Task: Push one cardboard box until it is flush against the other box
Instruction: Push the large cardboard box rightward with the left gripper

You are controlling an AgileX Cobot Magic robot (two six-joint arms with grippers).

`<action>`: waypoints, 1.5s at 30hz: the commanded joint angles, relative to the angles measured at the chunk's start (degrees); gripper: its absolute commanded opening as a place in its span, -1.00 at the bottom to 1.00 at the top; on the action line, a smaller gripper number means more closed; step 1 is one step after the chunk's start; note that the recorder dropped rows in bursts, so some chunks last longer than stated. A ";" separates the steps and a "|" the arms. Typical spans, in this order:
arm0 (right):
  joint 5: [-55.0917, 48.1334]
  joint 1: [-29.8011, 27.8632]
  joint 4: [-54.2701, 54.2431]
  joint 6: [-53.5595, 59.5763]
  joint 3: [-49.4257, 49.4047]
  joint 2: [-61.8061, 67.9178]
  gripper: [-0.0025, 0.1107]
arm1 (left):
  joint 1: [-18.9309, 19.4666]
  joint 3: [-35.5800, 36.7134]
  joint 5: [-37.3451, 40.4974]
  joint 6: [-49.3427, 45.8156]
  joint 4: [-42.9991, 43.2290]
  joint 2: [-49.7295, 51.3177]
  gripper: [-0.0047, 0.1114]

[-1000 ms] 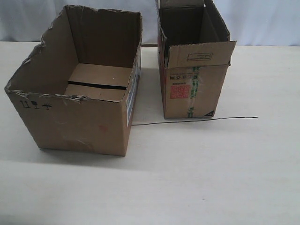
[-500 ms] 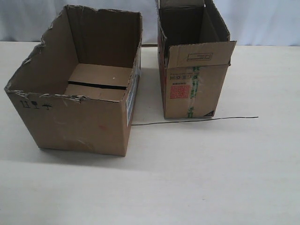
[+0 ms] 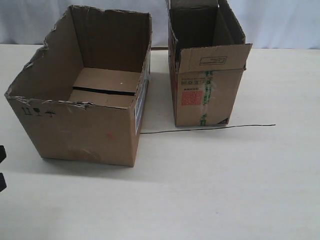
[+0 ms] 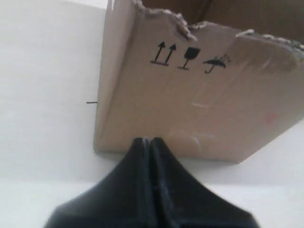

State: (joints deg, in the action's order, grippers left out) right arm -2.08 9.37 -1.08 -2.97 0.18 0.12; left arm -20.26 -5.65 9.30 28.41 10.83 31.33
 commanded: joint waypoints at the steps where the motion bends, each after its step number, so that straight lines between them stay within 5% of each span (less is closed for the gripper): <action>1: 0.49 0.10 0.44 0.09 -0.18 -0.12 -0.87 | -2.49 1.01 -2.87 -0.15 -0.88 4.89 -0.92; 7: 0.49 0.10 0.44 0.09 -0.18 -0.12 -0.87 | -7.63 1.01 -7.88 -1.56 0.52 17.97 -0.92; 18: 0.49 0.10 0.44 0.09 -0.18 -0.12 -0.87 | -7.63 0.88 -25.90 -5.67 3.42 30.61 -0.92; 25: 0.49 0.10 0.44 0.09 -0.18 -0.12 -0.87 | -7.63 0.88 -34.37 -12.57 -2.33 35.84 -0.92; 34: 0.49 0.10 0.44 0.09 -0.18 -0.12 -0.87 | -7.63 0.21 -41.30 -13.59 -4.38 41.22 -0.92; 45: 0.49 0.10 0.44 0.09 -0.18 -0.12 -0.87 | -7.63 -9.47 -38.32 -13.59 -4.05 48.41 -0.92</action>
State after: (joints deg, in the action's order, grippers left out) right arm -2.08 9.37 -1.08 -2.97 0.18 0.12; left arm -27.58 -13.55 -28.84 14.93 7.16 78.16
